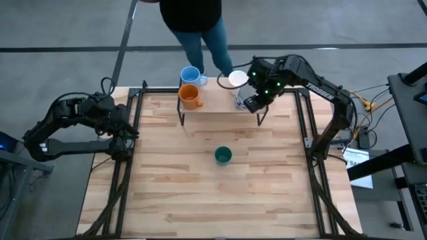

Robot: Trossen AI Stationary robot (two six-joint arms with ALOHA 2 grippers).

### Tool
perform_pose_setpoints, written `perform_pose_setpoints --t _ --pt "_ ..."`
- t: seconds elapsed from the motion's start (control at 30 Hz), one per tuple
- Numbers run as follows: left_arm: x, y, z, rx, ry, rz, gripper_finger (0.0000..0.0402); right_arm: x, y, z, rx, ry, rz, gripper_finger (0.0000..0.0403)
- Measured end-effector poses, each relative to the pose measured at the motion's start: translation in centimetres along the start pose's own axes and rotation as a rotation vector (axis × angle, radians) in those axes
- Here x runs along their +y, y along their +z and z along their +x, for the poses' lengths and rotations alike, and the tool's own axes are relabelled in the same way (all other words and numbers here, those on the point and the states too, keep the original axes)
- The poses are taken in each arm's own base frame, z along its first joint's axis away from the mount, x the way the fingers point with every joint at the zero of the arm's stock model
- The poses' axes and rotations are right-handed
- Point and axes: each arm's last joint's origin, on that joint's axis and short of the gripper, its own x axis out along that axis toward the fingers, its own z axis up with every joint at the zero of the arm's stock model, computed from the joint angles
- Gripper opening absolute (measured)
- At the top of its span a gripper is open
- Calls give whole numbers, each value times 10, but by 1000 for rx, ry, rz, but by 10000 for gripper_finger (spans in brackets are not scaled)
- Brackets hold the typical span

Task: Stack small to large cups/mugs on shelf
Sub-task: Put the blue patterned mug on the shelf

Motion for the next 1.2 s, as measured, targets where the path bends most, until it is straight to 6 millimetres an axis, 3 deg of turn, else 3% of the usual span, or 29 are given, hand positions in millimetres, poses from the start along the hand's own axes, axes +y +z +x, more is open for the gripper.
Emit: perform_pose_setpoints --t 0.2,0.53,1.2 --pt "0 0 0 0 0 1 57 -5 -11 11 59 -30 8 57" --pt "0 0 0 -1 0 9 57 -11 -25 4 47 -32 -9 57" --pt "0 0 0 1 0 4 57 -11 -19 14 54 -90 -76 57"
